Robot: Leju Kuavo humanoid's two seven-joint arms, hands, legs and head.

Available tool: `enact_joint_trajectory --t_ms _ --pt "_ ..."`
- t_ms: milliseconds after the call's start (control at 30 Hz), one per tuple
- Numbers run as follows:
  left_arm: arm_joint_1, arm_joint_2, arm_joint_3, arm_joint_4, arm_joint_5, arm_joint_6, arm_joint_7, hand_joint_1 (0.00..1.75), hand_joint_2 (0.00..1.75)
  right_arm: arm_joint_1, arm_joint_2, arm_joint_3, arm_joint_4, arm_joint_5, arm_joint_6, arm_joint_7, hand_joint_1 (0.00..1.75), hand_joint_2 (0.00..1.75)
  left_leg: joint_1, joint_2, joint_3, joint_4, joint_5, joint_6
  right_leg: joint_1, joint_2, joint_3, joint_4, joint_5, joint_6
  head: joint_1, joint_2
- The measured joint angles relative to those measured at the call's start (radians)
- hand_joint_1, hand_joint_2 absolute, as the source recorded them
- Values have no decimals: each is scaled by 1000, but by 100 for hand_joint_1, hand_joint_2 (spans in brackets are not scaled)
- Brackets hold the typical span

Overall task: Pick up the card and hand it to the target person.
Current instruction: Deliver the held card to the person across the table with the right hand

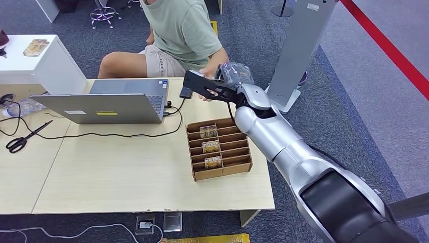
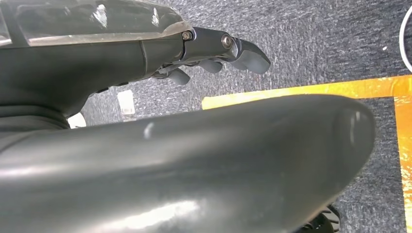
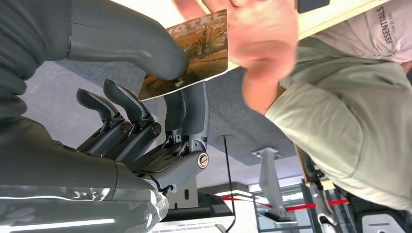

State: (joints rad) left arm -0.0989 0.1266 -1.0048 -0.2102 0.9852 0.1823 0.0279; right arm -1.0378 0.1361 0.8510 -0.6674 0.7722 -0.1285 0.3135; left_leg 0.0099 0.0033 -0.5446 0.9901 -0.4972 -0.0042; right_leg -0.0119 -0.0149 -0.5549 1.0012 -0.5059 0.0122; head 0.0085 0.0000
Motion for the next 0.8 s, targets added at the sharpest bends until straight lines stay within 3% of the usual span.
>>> enact_joint_trajectory --t_ms 333,467,800 --pt "1 2 0 0 11 -4 -10 0 0 -15 25 24 37 0 0 -7 169 175 0 0 0 0 0 0 0 0 0 0 0 0 0 0" --pt "1 3 0 0 14 -9 -6 0 0 -17 30 29 47 -1 -1 -11 0 175 0 0 0 0 0 0 0 0 0 0 0 0 0 0" --pt "1 4 0 1 18 -8 -2 0 0 -17 40 41 64 -8 -7 -19 0 175 0 0 0 0 0 0 0 0 0 0 0 0 0 0"
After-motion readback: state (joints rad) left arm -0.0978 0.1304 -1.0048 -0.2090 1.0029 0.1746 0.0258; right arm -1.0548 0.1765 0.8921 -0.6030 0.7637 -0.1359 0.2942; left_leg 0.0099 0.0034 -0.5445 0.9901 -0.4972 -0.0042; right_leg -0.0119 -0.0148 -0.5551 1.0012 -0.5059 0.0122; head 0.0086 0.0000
